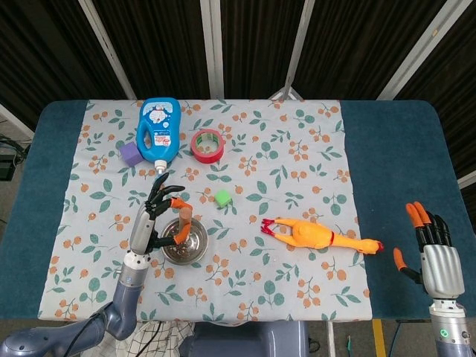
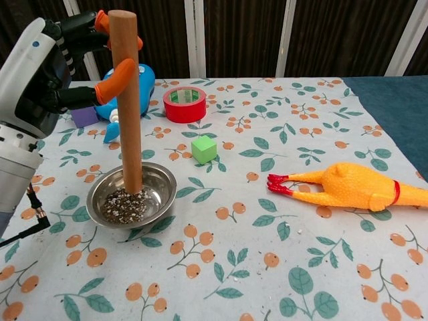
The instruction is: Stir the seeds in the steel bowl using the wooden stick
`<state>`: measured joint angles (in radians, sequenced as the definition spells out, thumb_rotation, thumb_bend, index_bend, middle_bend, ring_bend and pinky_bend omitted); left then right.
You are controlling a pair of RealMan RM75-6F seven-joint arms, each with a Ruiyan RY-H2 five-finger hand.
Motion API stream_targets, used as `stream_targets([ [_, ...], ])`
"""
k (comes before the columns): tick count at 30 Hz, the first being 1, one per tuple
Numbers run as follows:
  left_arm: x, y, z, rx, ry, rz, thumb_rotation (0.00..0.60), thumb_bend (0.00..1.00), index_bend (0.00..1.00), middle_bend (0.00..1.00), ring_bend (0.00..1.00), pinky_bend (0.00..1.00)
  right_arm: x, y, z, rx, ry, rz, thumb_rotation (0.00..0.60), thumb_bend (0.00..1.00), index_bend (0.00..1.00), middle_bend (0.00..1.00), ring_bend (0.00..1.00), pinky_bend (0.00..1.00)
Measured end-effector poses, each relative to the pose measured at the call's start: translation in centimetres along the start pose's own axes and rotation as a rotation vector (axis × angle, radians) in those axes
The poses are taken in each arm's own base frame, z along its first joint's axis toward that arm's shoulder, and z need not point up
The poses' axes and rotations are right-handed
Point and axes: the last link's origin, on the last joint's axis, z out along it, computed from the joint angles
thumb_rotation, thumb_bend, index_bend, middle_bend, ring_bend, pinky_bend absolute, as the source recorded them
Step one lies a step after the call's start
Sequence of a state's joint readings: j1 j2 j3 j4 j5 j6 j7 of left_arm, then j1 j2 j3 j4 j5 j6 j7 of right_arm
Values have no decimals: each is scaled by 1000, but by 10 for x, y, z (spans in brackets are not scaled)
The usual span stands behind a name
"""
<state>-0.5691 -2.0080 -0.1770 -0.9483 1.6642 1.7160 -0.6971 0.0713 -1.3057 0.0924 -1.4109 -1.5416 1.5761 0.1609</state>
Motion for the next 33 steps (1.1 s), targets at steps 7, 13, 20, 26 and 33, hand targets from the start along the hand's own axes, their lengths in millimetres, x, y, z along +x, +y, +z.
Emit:
stream_targets([
  [7,-5,-3,-1,-10,-20,-14,600,889,571,771,248,0,0,1,0,-8,-2,5,600,448,0,82,0,0],
  [13,-9,-9,-4,0,-27,-32,600,893,570,770,248,0,-1,1,0,-11,-7,5,600,448,0,82,0,0],
  [20,-11,-19,-11,17,-44,-30,600,893,570,770,248,0,-1,1,0,-11,-9,4,600,449,0,82,0,0],
  [26,-12,-25,-17,30,-55,-37,600,894,570,770,248,0,-2,1,1,-13,-11,5,600,448,0,82,0,0],
  [33,-13,-27,-26,28,-75,-31,600,893,570,769,248,0,-2,0,0,-11,-5,6,600,449,0,82,0,0],
])
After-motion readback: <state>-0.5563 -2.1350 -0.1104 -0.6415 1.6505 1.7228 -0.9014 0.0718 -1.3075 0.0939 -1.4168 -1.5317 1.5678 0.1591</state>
